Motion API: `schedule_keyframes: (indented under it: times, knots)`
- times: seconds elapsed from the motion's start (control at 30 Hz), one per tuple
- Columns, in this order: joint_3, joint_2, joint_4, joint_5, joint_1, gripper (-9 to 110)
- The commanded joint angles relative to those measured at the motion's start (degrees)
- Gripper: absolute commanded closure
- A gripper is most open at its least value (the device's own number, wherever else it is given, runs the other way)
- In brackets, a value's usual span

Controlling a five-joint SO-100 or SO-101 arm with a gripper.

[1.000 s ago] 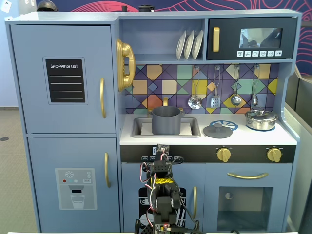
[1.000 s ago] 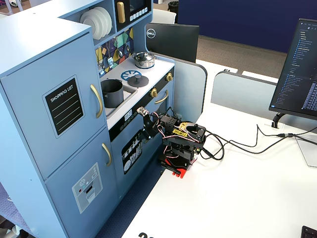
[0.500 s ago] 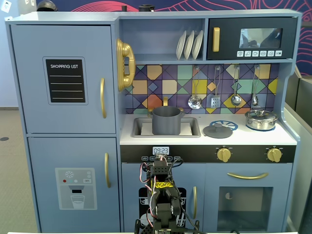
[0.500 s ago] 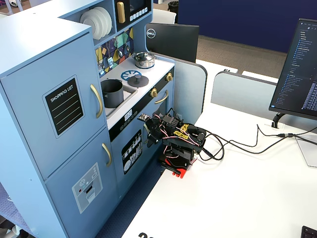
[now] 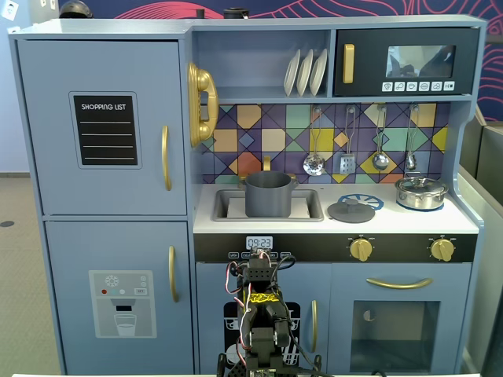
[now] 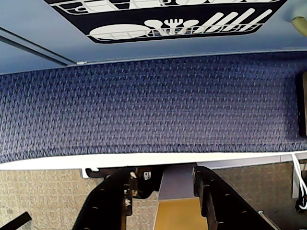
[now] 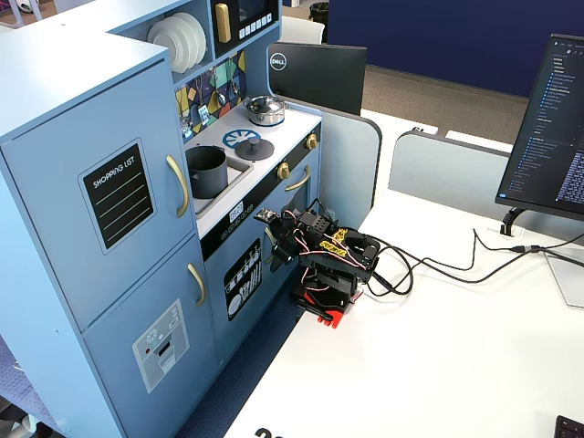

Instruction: Take off the lid from the gray recipient and place it on the counter

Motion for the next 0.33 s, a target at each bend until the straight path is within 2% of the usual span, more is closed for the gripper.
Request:
schedule_keyframes:
  times: [0.0,0.3]
  knots:
    - [-0.3,-0.4,9.9,1.5,1.1,94]
    - [-0.3,-0.4,9.9,1.5,1.1,94]
